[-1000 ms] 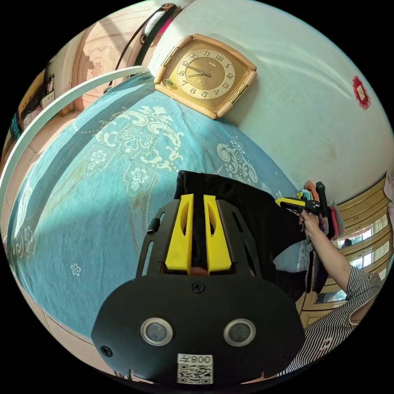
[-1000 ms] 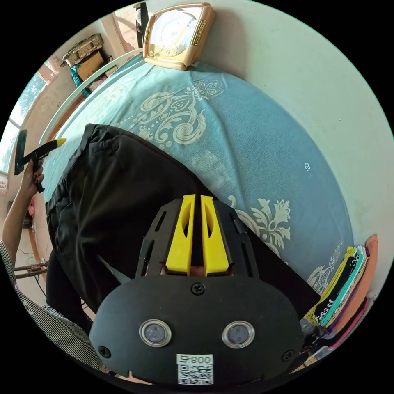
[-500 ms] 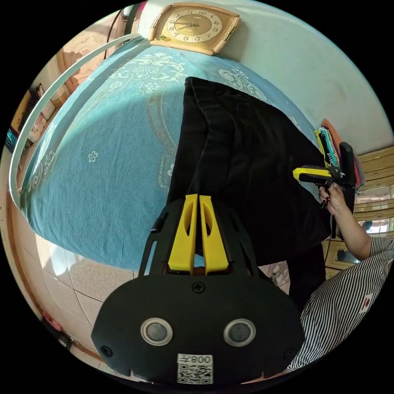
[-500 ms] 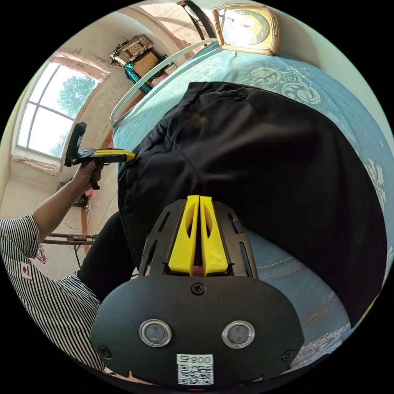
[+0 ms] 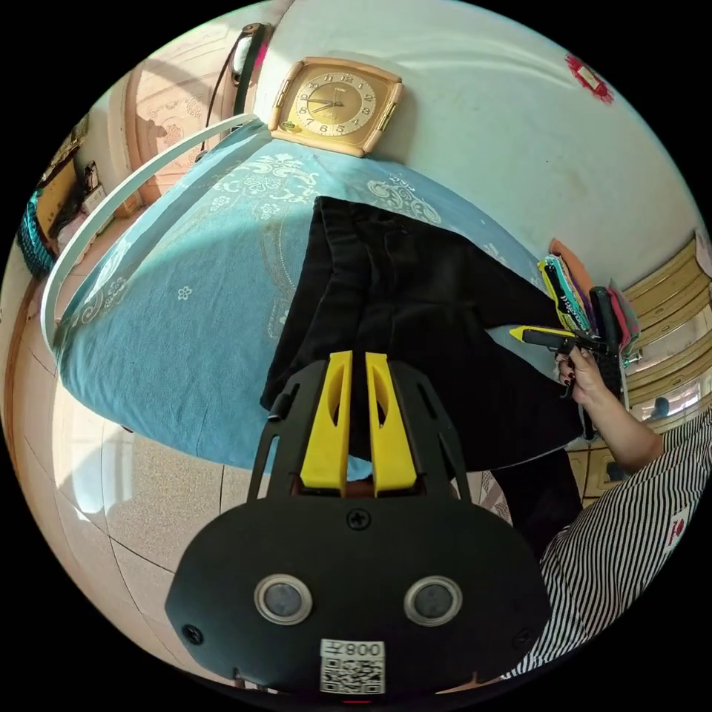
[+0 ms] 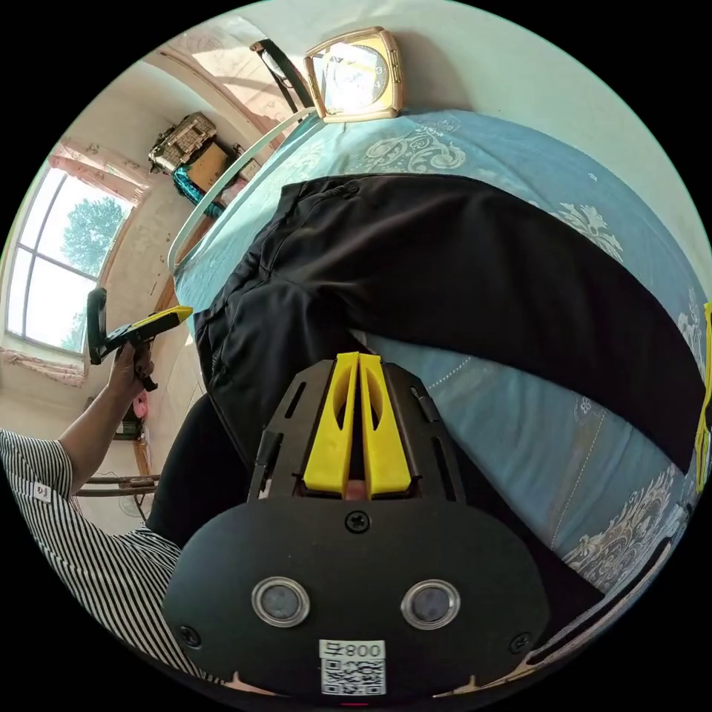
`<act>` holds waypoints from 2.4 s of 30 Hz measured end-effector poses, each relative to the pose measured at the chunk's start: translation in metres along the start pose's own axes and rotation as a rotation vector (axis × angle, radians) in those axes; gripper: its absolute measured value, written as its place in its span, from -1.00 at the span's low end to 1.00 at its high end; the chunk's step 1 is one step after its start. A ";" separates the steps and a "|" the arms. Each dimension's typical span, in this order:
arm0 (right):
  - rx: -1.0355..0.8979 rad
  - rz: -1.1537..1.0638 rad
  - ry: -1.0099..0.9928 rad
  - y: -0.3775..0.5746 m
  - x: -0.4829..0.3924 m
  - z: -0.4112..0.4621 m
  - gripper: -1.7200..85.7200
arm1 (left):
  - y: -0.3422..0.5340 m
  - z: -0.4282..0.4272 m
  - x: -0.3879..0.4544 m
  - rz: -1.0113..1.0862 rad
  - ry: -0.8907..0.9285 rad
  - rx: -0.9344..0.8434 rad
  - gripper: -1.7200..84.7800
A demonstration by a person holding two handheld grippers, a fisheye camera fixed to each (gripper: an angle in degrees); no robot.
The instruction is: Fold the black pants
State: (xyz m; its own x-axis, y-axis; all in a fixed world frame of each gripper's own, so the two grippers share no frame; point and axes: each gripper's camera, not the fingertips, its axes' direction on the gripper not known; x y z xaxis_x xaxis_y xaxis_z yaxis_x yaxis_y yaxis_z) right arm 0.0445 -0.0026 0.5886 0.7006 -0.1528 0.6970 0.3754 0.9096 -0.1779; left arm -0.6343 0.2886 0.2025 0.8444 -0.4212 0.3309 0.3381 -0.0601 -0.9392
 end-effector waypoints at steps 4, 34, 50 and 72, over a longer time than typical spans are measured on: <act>-0.127 0.040 -0.049 0.075 0.009 0.017 -0.96 | 0.010 0.045 0.021 0.000 -0.077 -0.226 -0.94; 0.201 0.994 0.389 0.522 0.205 -0.156 -0.77 | -0.078 0.141 0.287 0.349 0.081 -0.322 -0.96; 0.180 0.999 0.365 0.586 0.228 -0.190 -0.83 | -0.130 0.182 0.349 0.341 0.083 -0.342 -0.96; 0.116 0.737 0.323 0.494 0.259 -0.206 -0.96 | -0.202 0.181 0.383 0.324 0.036 -0.196 -0.96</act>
State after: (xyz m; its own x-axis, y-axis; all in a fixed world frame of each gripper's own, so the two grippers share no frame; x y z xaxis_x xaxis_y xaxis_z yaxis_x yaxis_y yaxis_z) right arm 0.5362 0.3279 0.5383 0.8906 0.4128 0.1910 -0.3031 0.8518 -0.4273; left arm -0.3038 0.3035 0.5352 0.8780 -0.4785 0.0133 -0.0335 -0.0891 -0.9955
